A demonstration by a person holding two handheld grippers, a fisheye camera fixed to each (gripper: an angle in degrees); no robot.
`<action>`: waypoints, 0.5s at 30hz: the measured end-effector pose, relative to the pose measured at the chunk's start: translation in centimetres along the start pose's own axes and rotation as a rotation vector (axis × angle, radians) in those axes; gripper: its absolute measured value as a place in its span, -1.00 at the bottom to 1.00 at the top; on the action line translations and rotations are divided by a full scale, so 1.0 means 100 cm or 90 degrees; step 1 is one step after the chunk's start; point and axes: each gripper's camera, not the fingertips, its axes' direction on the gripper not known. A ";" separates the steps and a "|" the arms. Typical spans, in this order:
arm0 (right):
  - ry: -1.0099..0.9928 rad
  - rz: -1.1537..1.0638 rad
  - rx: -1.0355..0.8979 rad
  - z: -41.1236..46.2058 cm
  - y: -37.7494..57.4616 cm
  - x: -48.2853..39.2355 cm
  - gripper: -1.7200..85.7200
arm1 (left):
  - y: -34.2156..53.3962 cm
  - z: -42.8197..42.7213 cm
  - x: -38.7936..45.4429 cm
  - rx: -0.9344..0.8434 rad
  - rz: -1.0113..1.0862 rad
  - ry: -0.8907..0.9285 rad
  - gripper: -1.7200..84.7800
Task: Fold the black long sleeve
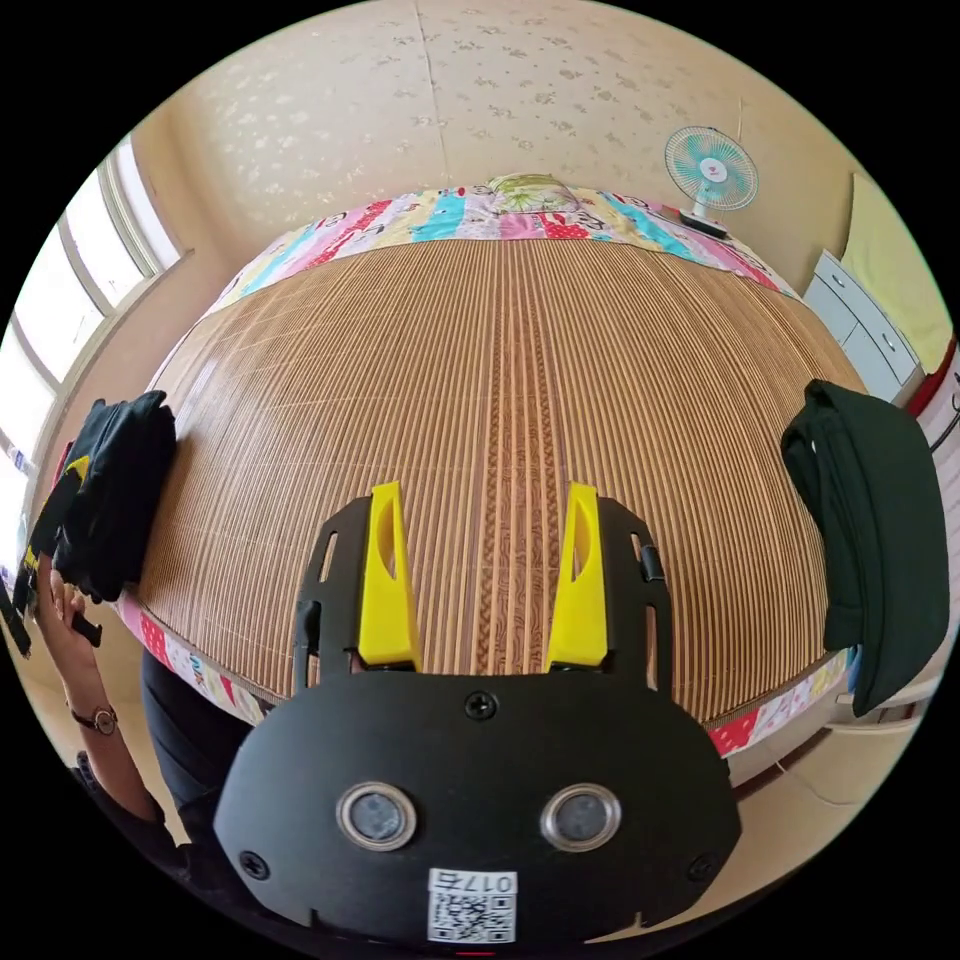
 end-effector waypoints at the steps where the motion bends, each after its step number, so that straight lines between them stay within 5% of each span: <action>1: -0.004 0.014 0.016 -0.002 0.002 0.008 -0.47 | 0.005 -0.015 -0.010 0.026 -0.011 0.077 -0.49; 6: 0.010 0.045 0.021 0.017 -0.002 0.026 -0.43 | 0.028 -0.034 0.013 0.053 0.062 0.251 -0.45; 10: 0.044 0.082 0.007 0.040 -0.009 0.031 -0.40 | 0.030 0.050 0.087 -0.114 0.152 0.352 -0.40; 15: 0.049 0.100 -0.026 0.068 -0.015 0.028 -0.40 | 0.037 0.124 0.151 -0.177 0.214 0.304 -0.40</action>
